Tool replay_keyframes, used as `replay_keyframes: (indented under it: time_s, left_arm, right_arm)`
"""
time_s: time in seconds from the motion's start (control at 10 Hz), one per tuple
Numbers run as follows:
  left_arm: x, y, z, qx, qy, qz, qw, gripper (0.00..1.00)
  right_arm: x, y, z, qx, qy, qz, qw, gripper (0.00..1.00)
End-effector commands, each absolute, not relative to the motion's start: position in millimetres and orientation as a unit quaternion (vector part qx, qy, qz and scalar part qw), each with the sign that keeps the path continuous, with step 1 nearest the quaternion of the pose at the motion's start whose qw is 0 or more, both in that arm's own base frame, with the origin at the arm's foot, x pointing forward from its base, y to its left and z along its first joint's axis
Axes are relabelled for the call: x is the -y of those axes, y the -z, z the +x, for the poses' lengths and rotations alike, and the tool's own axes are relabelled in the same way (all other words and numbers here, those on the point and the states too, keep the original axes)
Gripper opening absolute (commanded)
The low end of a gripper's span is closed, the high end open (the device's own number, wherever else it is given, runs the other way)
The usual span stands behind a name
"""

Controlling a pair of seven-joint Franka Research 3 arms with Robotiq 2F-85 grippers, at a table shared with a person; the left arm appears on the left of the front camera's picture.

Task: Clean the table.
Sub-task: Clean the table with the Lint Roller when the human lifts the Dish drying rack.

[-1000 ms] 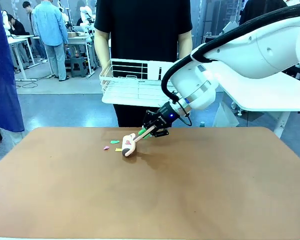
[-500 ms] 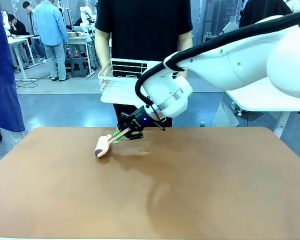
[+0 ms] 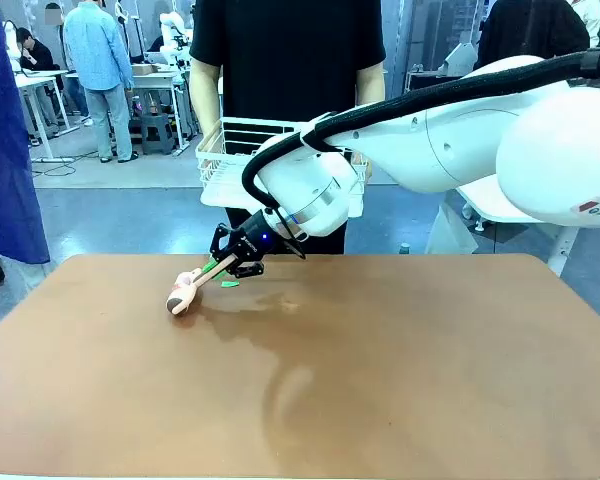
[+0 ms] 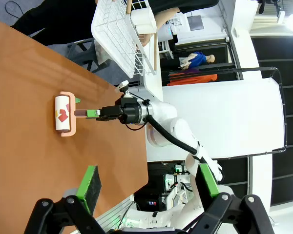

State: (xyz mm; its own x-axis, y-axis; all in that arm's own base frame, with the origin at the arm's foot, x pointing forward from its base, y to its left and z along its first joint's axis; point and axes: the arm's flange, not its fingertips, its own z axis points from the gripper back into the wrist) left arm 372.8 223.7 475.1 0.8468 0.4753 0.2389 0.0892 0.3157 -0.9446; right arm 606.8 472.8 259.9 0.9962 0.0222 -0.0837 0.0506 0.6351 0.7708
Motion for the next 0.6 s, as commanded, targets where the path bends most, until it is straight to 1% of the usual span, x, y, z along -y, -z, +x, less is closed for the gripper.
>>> replay_keyframes:
  time_s: [0.0,0.2,0.3,0.4,0.5]
  left_arm:
    - [-225.4,-477.3,371.3,0.251,-0.125,-0.571,0.771,1.0]
    - [-225.4,-477.3,371.3,0.251,-0.125,-0.571,0.771,1.0]
    - [-225.4,-477.3,371.3,0.251,-0.125,-0.571,0.771,1.0]
    - [-225.4,-477.3,371.3,0.251,-0.125,-0.571,0.771,1.0]
    - [-225.4,-477.3,371.3,0.251,-0.125,-0.571,0.771,1.0]
  right_arm:
    - [-461.5,-260.6,605.0,-0.03,0.017,0.413,0.91,0.21]
    - [-437.4,-299.0,597.9,-0.015,0.003,0.43,0.903,0.21]
    - [-400.1,-345.7,587.1,0.007,-0.005,0.443,0.896,0.21]
    - [-355.3,-383.6,571.3,0.017,-0.003,0.416,0.909,0.21]
    - [-324.4,-392.8,569.3,0.021,-0.006,0.371,0.928,0.21]
